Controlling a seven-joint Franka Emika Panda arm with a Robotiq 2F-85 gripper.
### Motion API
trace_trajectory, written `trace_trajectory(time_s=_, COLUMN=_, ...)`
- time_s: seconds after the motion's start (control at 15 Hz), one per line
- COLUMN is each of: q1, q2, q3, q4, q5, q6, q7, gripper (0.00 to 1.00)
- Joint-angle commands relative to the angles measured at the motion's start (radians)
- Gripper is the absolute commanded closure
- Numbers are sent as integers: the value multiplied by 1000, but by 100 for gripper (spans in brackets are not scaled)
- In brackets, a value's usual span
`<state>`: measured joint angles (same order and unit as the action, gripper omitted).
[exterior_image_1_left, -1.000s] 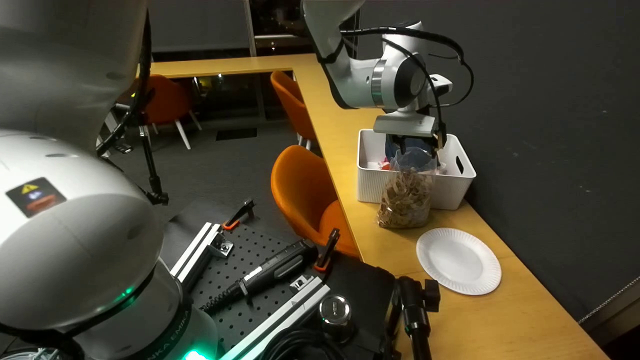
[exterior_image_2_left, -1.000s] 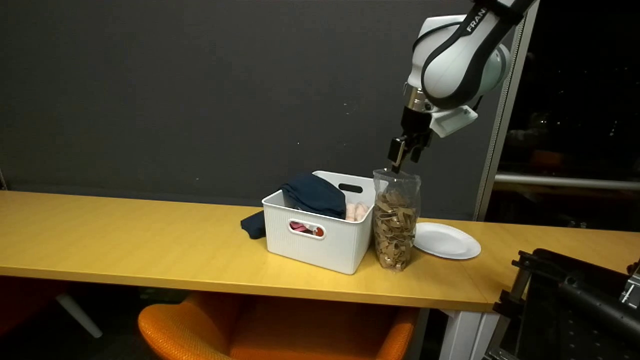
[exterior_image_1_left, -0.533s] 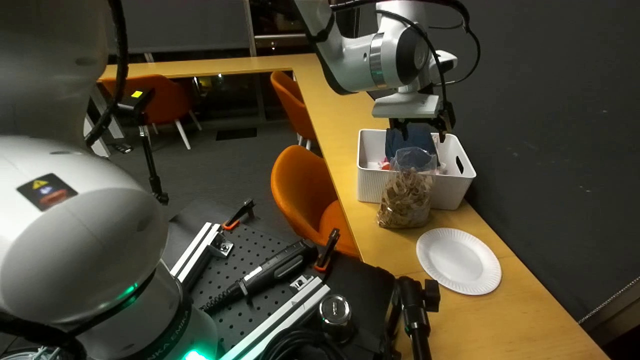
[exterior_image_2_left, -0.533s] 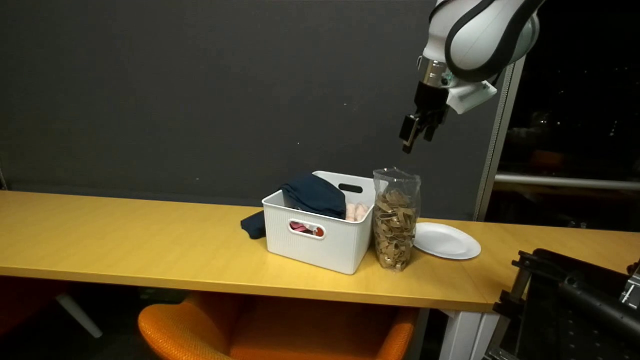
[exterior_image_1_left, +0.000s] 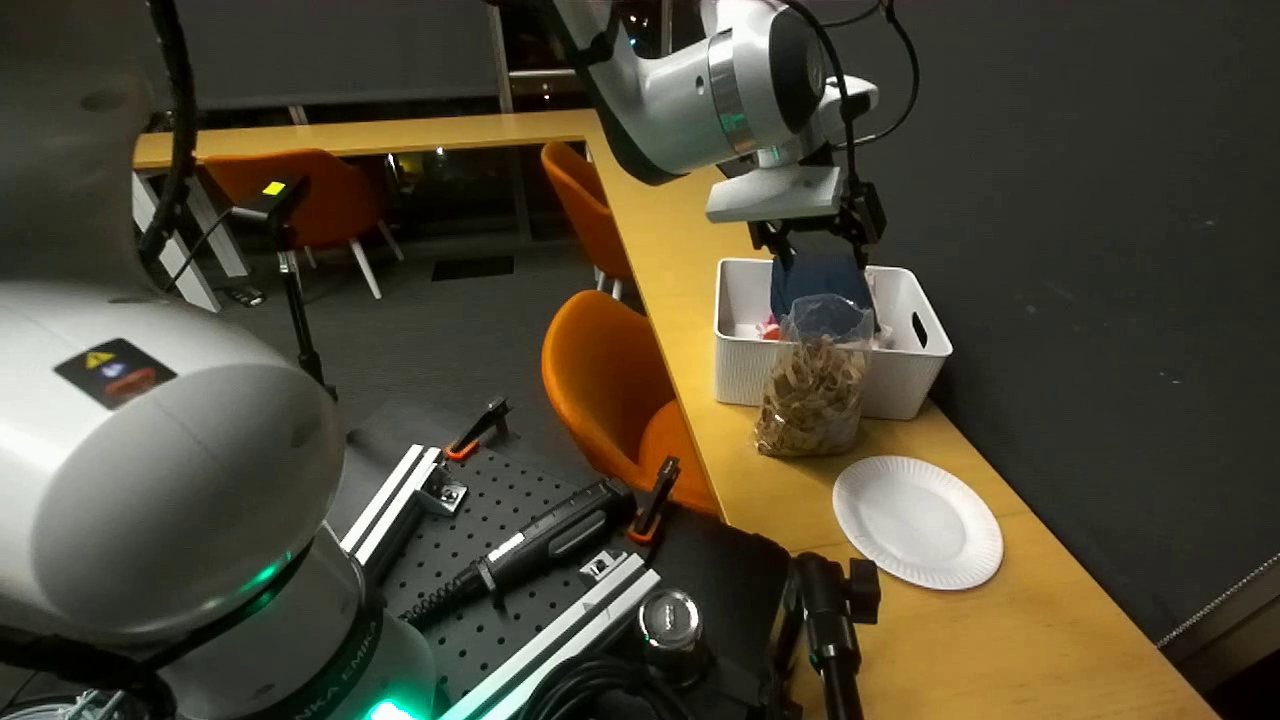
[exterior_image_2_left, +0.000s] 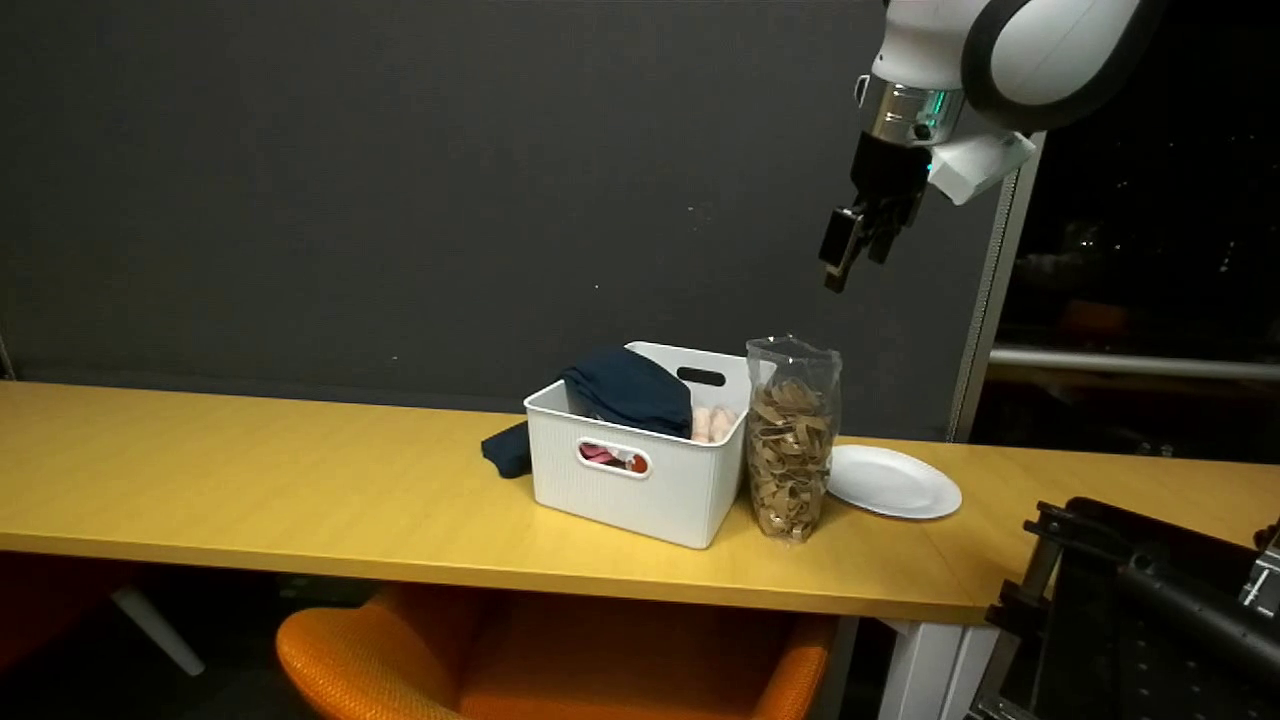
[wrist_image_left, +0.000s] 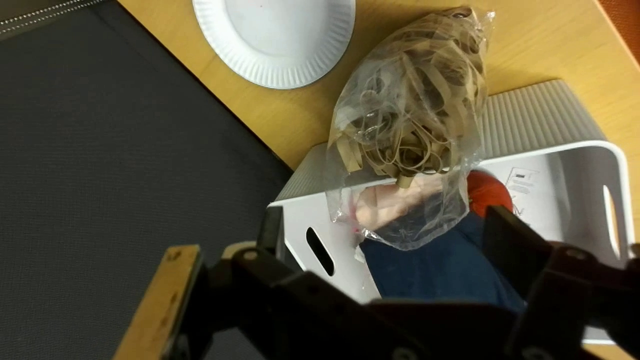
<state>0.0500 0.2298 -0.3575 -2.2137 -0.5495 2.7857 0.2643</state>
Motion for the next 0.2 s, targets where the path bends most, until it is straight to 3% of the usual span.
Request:
trace_trajectory(time_s=0.0, q1=5, q2=-76, q3=5, q4=-53, q5=-103, q6=-16, q7=92, gripper=0)
trace_trajectory(time_s=0.13, q1=-6, q2=-87, q3=21, q4=-61, q5=-137, q6=-18, q7=125, gripper=0)
